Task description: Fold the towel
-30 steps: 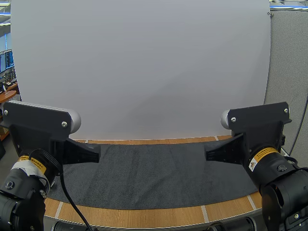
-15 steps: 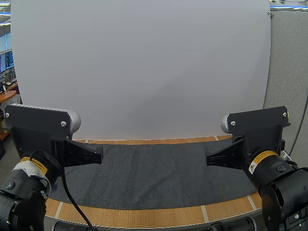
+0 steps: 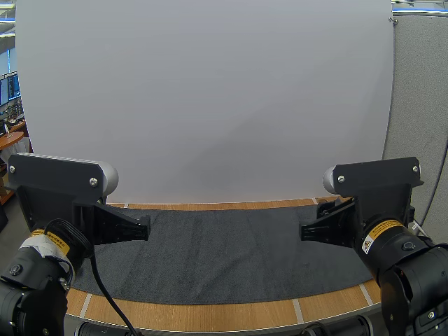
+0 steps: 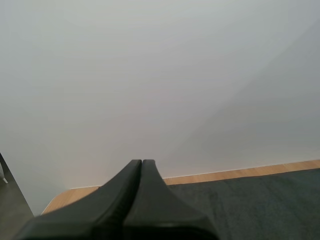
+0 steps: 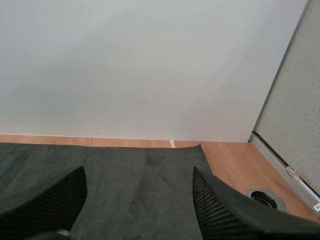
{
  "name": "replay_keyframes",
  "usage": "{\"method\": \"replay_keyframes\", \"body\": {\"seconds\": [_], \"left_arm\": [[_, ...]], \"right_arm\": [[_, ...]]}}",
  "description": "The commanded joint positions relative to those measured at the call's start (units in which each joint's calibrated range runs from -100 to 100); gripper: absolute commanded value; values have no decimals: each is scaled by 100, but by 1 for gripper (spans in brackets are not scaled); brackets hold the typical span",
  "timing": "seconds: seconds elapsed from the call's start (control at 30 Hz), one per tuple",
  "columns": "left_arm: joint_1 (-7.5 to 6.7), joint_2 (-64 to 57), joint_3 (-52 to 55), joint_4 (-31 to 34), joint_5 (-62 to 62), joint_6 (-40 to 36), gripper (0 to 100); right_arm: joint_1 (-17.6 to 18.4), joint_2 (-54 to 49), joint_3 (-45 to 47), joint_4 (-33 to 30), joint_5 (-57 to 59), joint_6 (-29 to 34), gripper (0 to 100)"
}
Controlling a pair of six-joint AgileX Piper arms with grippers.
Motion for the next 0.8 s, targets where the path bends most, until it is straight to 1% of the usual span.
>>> {"method": "replay_keyframes", "body": {"seconds": [0.0,0.13,0.27,0.37,0.5,0.67,0.77], "left_arm": [[13,0,-49,-61,4,-26,0],[13,0,-49,-61,4,-26,0],[13,0,-49,-61,4,-26,0],[13,0,-49,-61,8,9,0],[13,0,-49,-61,-10,8,0],[13,0,-49,-61,-45,8,0],[13,0,-49,-61,-45,8,0]], "right_arm": [[-7,-9,-69,-266,-223,-22,100],[-15,-9,-339,-381,7,366,100],[-114,510,-713,-487,20,462,100],[-171,1109,-1078,-511,20,543,100],[-320,1958,-1447,-698,3,598,100],[-363,3187,-1672,-1094,-154,1266,100],[-363,3763,-1672,-1146,-475,1283,100]]}}
